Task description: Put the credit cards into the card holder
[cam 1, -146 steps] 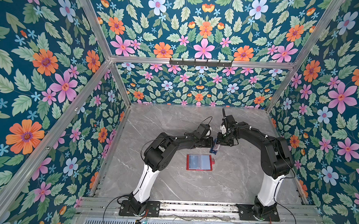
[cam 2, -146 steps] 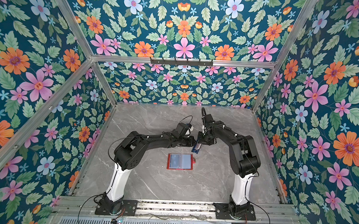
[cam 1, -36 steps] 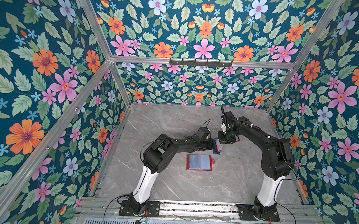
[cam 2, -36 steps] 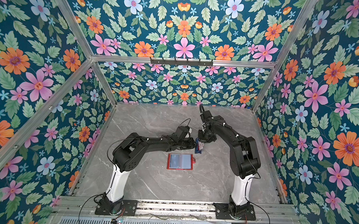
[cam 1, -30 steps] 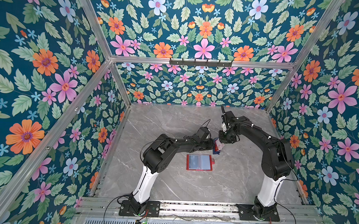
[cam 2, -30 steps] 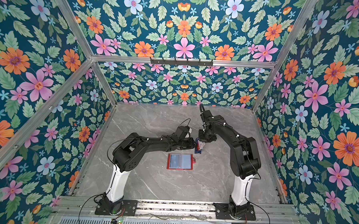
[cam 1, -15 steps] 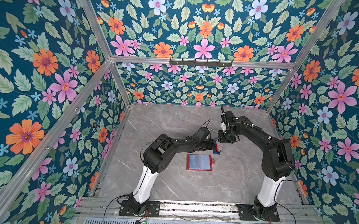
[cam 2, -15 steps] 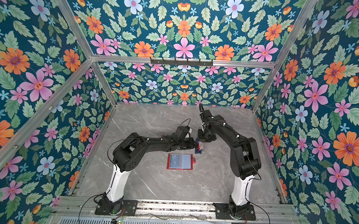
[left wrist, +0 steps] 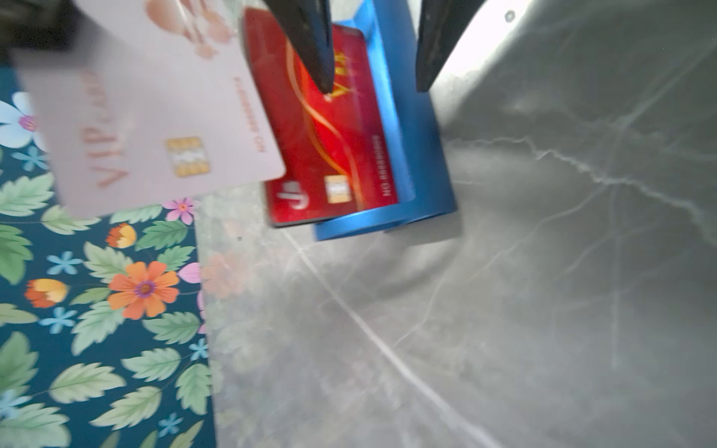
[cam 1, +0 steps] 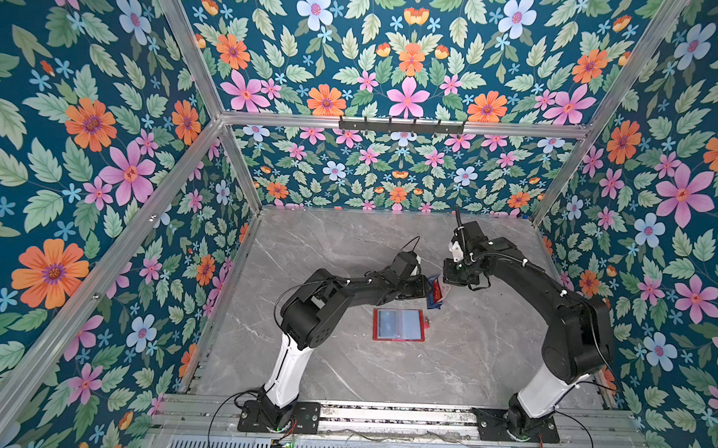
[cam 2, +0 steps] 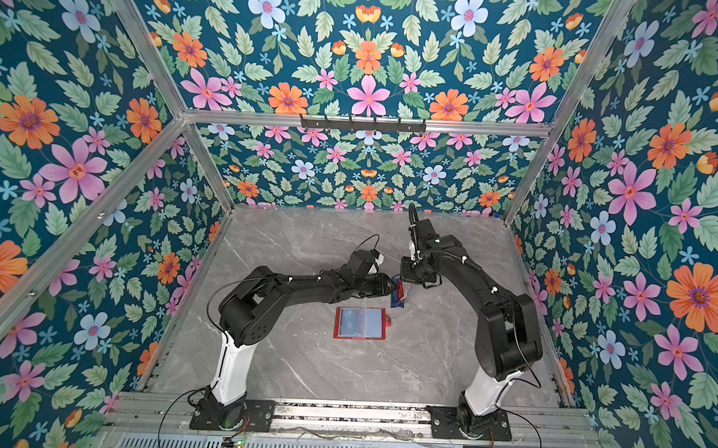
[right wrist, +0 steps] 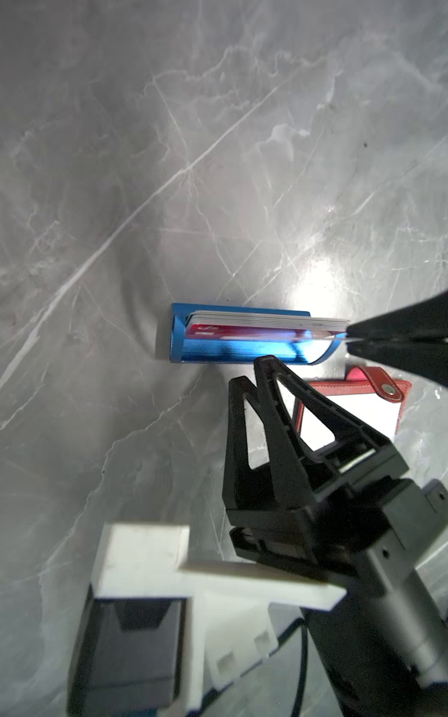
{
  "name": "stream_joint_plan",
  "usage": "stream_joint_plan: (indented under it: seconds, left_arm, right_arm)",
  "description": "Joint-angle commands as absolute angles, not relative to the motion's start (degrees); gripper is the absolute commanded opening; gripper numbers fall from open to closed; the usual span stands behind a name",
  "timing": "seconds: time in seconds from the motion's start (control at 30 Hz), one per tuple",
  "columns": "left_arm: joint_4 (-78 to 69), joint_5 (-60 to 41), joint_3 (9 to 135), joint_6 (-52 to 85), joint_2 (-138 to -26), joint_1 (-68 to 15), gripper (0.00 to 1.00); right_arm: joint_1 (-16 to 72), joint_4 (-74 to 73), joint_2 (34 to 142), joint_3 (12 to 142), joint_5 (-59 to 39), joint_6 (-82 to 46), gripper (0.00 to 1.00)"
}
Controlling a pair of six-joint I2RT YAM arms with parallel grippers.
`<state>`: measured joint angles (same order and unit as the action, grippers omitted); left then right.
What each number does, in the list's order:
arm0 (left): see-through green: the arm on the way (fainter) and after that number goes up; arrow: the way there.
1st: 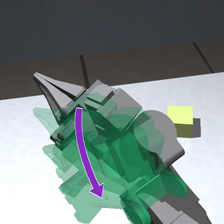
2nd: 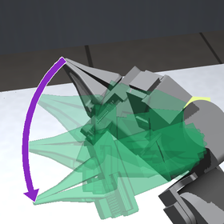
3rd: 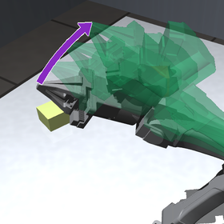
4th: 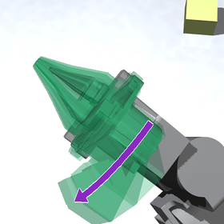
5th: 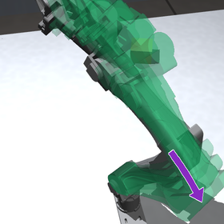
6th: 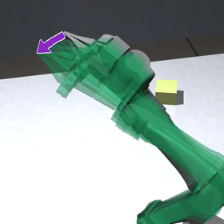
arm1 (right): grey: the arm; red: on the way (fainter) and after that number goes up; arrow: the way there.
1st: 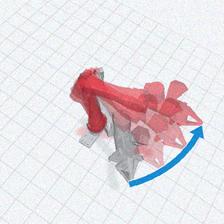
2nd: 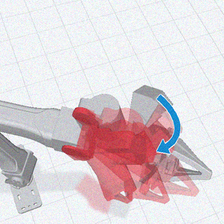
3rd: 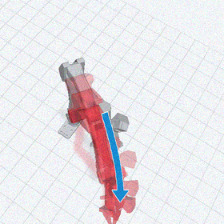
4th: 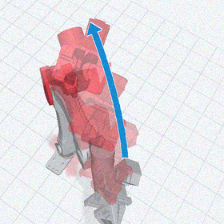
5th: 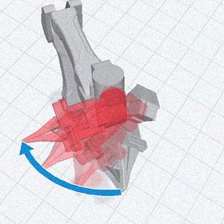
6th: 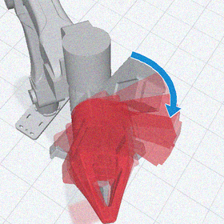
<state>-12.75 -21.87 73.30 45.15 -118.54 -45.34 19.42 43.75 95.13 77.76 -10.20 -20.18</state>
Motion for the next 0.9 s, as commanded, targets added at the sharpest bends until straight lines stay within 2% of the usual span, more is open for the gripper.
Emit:
stream_joint_plan:
  seconds: [0.0, 0.47, 0.7, 0.87]
  left_arm:
    - [-13.9, -21.3, 72.1, 42.2, -115.8, -45.4, 0.44]
    - [-2.8, -6.4, 54.1, 33.7, -95.2, -45.3, 0.43]
    - [-1.3, -1.3, 42.3, 34.4, -85.6, -45.1, 0.43]
    - [-2.7, -1.1, 36.3, 35.4, -81.6, -44.9, 0.43]
  right_arm:
    - [19.2, 38.9, 90.8, 75.0, -13.1, -21.8, 0.0]
    - [19.7, 21.9, 73.8, 51.8, -29.7, -27.0, 0.0]
    - [24.3, 14.7, 71.6, 43.6, -30.0, -30.4, 0.0]
    - [27.7, 7.2, 73.2, 39.3, -29.4, -34.4, 0.0]
